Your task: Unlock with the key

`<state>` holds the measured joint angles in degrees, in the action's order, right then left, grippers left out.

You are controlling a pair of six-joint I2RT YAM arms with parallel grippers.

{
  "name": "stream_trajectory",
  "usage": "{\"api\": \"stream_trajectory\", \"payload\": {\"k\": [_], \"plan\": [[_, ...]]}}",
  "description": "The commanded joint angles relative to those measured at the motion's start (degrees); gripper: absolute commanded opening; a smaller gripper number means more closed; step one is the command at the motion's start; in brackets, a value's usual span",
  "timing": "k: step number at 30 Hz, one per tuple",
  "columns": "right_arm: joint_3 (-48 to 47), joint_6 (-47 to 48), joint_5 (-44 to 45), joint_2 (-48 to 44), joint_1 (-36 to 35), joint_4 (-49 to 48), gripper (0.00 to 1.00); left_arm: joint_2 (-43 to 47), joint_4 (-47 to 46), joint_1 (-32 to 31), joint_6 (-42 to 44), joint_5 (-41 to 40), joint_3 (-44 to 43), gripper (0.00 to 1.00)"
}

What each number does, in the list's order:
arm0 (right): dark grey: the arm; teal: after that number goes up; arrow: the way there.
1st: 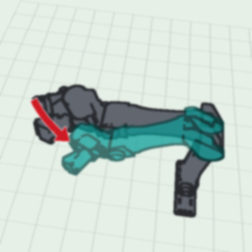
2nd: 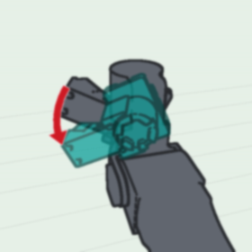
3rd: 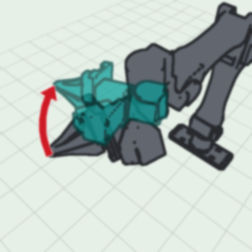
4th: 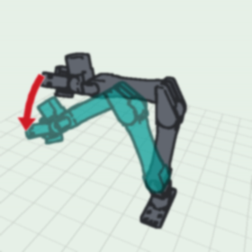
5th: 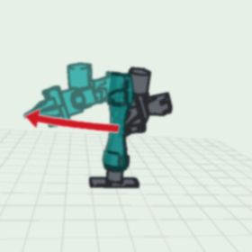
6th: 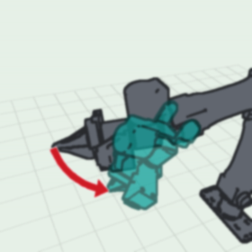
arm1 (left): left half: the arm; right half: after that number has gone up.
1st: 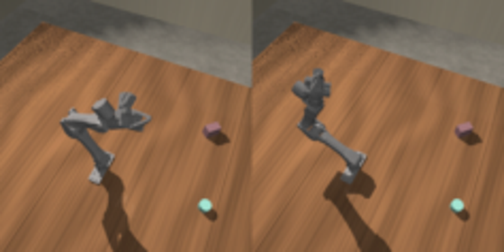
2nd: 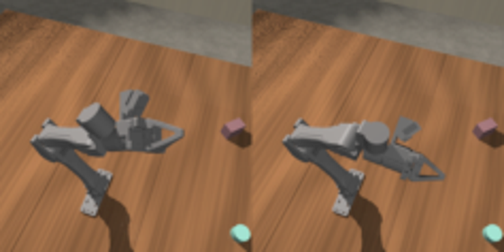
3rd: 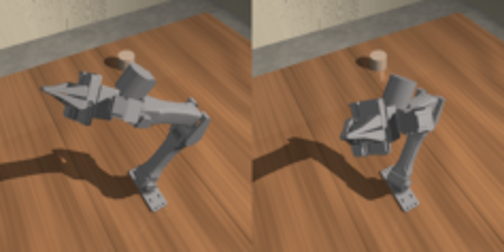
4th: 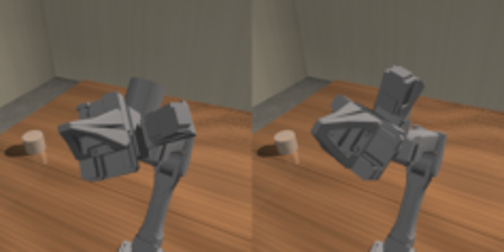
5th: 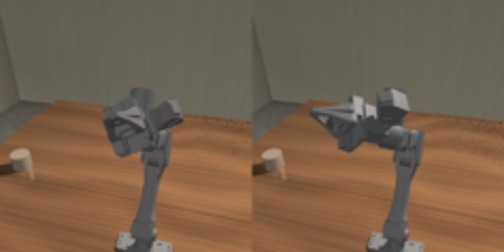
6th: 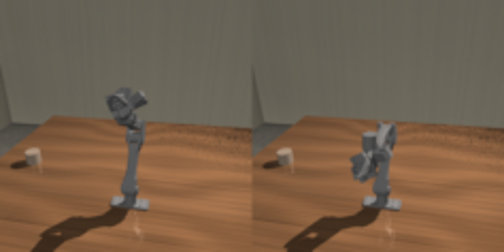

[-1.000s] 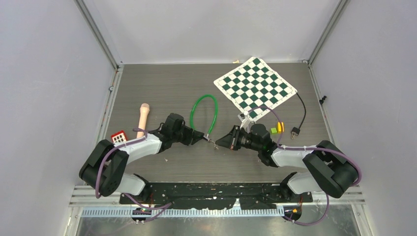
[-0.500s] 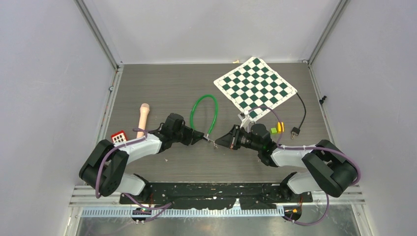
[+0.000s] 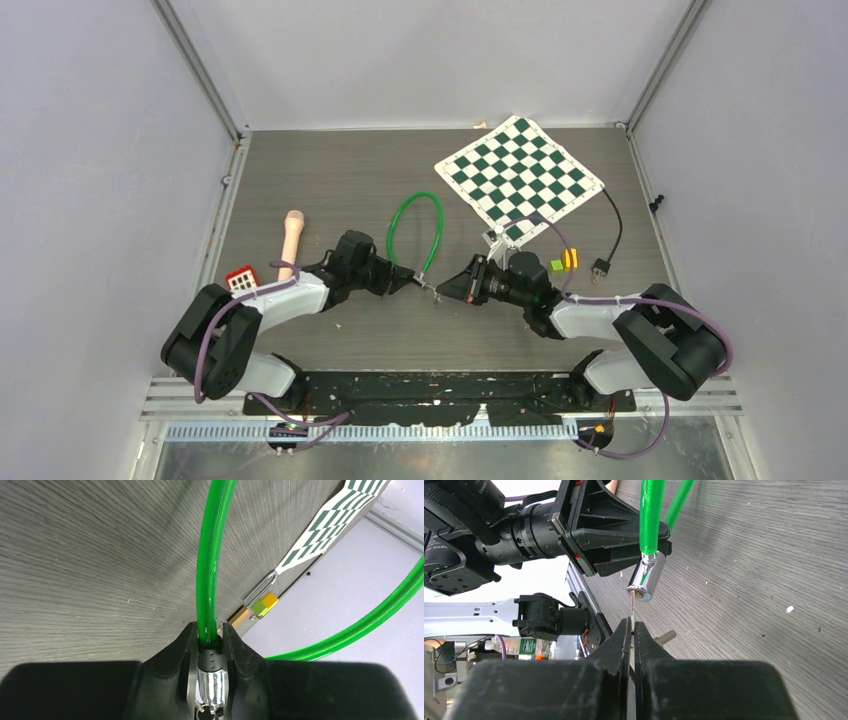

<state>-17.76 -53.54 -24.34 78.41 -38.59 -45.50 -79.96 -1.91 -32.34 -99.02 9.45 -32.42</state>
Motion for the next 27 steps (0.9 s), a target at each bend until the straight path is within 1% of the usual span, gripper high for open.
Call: {"api": "stream_trajectory", "payload": {"k": [1, 9, 14, 18, 22, 27], "plan": [[-2.44, 0.71, 1.02, 0.54, -0.94, -0.57, 0.05, 1.40, -4.77, 0.02, -0.68, 0.50, -0.44, 0.00], [-3.59, 2.49, 4.80, -1.92, -2.74, 5.33, 0.05, 1.48, -4.48, -0.35, -0.89, -0.04, -0.45, 0.00], [-2.38, 2.78, 7.61, -4.06, -2.79, 6.44, 0.05, 1.56, -4.68, -0.36, -1.06, -0.07, -0.30, 0.00], [-1.07, 2.58, 7.56, -5.25, -2.81, 4.05, 0.05, 1.59, -4.68, -0.36, -1.06, -0.08, -0.25, 0.00], [-0.01, 2.14, 6.58, -5.47, -2.81, -0.75, 0.05, 1.74, -4.60, -0.34, -1.07, -0.25, -0.19, 0.00], [0.31, 2.17, 7.71, -6.10, -2.81, 0.07, 0.05, 1.74, -4.59, -0.36, -1.16, -0.27, -0.13, 0.00]]}}
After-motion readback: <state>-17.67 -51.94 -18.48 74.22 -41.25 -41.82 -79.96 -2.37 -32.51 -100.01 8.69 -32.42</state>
